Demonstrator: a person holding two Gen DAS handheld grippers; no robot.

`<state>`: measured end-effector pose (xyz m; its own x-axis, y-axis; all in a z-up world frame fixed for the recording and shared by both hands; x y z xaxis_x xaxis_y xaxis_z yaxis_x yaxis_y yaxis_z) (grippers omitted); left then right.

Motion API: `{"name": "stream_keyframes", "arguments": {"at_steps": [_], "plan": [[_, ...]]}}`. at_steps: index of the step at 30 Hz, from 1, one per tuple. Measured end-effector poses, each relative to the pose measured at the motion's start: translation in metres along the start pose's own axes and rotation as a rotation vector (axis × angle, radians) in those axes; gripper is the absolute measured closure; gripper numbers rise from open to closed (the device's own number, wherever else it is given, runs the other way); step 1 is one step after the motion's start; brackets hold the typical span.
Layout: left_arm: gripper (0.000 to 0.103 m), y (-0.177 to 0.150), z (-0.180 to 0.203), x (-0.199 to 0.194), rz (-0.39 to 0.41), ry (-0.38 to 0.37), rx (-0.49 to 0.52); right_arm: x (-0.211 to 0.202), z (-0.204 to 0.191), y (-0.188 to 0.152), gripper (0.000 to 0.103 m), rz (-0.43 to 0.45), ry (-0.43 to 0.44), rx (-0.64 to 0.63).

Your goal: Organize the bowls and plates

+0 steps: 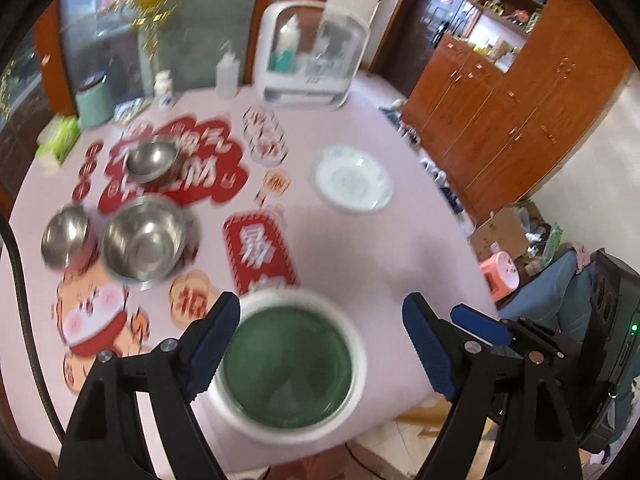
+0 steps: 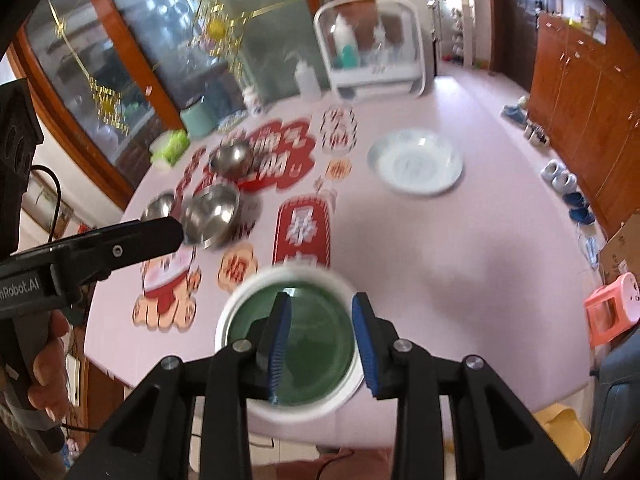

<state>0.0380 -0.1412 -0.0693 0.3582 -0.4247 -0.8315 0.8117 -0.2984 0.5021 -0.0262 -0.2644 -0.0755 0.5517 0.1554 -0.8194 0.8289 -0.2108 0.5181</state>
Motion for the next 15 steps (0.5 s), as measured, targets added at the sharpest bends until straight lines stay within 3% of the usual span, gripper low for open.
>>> {"name": "stream_keyframes", "arguments": {"at_steps": [8,15], "plan": [[0.021,0.077,0.027,0.006,0.074,0.0,0.007,-0.014,0.037,0.067,0.071,0.096,-0.022,0.04],[0.021,0.129,0.034,0.044,0.085,0.074,0.016,-0.008,0.074,0.114,0.065,0.141,-0.029,0.084]]}}
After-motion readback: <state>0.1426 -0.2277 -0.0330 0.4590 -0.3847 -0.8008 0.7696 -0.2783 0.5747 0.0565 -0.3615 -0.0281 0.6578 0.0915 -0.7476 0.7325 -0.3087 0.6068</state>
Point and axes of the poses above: each gripper's, at about its wrist camera, not at the fingertips, and x roughly the way its jaws point, z to its right, y to its top, the point moved 9 cm from there along x, roughly the way its jaws point, and after that the axes turned 3 degrees about -z, right-handed, at the moved point
